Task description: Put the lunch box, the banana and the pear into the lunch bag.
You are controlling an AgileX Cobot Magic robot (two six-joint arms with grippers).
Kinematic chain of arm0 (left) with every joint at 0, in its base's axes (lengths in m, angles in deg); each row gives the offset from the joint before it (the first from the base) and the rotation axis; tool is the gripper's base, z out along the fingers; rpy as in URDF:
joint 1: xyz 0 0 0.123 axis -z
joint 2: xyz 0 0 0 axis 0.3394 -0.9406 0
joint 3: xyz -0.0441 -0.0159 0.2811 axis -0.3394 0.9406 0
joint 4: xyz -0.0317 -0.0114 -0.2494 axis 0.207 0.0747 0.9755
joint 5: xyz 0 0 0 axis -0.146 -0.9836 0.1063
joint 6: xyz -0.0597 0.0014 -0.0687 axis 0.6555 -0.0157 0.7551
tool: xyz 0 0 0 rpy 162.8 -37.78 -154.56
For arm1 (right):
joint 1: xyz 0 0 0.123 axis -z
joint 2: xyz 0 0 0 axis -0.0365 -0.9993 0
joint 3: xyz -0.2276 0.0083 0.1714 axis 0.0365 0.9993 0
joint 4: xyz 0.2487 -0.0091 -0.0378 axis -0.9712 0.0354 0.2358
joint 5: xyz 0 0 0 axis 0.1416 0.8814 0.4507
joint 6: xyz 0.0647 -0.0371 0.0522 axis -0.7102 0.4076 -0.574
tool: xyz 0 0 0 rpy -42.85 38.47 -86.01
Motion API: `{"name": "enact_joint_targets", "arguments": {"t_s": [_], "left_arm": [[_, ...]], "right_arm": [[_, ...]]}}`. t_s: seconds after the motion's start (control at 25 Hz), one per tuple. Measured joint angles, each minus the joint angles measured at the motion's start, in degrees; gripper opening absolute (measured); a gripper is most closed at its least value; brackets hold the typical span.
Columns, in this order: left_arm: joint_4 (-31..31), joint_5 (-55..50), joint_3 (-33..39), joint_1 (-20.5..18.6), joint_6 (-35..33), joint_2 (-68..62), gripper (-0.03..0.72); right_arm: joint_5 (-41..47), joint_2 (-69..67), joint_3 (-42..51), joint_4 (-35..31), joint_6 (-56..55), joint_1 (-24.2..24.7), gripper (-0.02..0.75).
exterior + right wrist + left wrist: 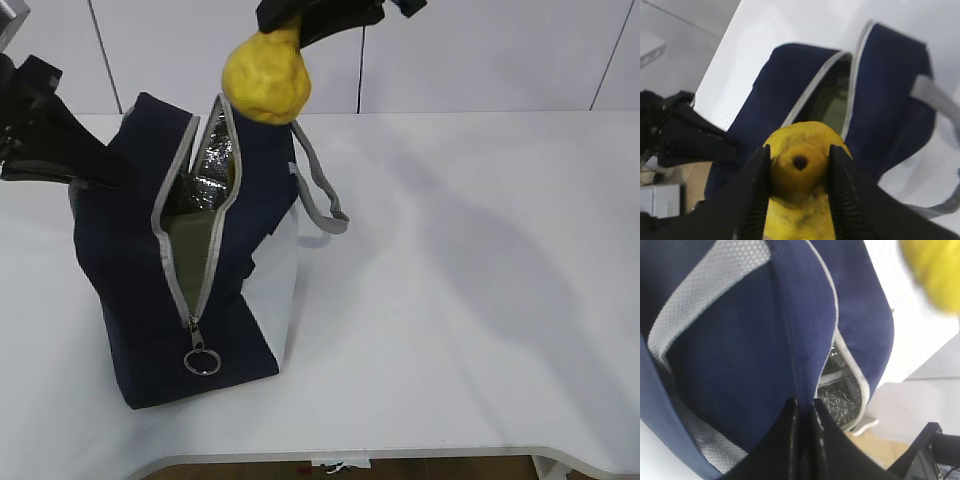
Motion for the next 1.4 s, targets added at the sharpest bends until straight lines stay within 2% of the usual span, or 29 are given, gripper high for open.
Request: {"name": "enact_joint_targets", "arguments": {"t_s": [0.24,0.68,0.8,0.92,1.08,1.24,1.4], "left_arm": [[1.4,1.5,0.0,0.0,0.0,0.0,0.000],[6.2,0.4,0.0,0.0,0.0,0.0,0.000],[6.5,0.4,0.0,0.0,0.0,0.0,0.000],[6.6,0.2,0.0,0.0,0.0,0.0,0.000],[6.6,0.2,0.0,0.0,0.0,0.0,0.000],[6.6,0.2,0.0,0.0,0.0,0.0,0.000],[6.6,0.2,0.0,0.0,-0.4,0.0,0.000]], "right_arm": [[-0.1,-0.8,1.7,-2.4,2.6,-2.7,0.263],[-0.9,-10.5,1.9,-5.8,3.2,-3.8,0.269],[-0.9,-11.4,2.0,-6.1,3.2,-3.8,0.334],[-1.1,-11.4,2.0,-6.6,3.2,-3.8,0.452],[-1.1,-11.4,1.2,-6.6,3.2,-3.8,0.503],[-1.2,-9.4,0.6,-2.1,3.2,-3.8,0.509],[-1.2,-5.3,0.5,7.6,0.8,-3.8,0.512]]}}
